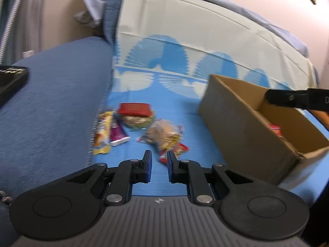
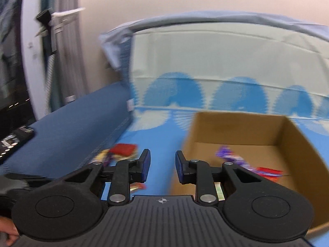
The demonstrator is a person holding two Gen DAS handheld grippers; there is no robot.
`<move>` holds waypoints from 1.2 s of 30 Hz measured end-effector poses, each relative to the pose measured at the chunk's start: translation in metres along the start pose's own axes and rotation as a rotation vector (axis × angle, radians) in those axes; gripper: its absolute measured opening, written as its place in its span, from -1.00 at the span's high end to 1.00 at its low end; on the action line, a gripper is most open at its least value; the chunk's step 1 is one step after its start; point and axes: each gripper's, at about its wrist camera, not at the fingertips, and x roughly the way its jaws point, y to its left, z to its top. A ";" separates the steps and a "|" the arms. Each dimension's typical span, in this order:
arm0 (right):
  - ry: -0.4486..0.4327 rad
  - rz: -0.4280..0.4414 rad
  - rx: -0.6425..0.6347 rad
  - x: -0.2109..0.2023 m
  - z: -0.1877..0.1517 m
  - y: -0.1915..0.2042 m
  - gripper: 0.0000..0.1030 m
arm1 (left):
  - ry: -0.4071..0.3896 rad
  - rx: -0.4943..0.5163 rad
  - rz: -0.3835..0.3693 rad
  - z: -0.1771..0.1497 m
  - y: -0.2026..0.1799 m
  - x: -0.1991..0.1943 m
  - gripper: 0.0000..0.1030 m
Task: Organize snacks
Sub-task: 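Withdraw both open tools from the box back toward the snack pile, then grasp the small red-gold wrapped bar with the right tool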
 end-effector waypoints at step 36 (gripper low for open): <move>0.506 0.119 -0.333 0.130 -0.070 0.093 0.92 | 0.056 -0.059 0.030 0.002 0.019 -0.003 0.58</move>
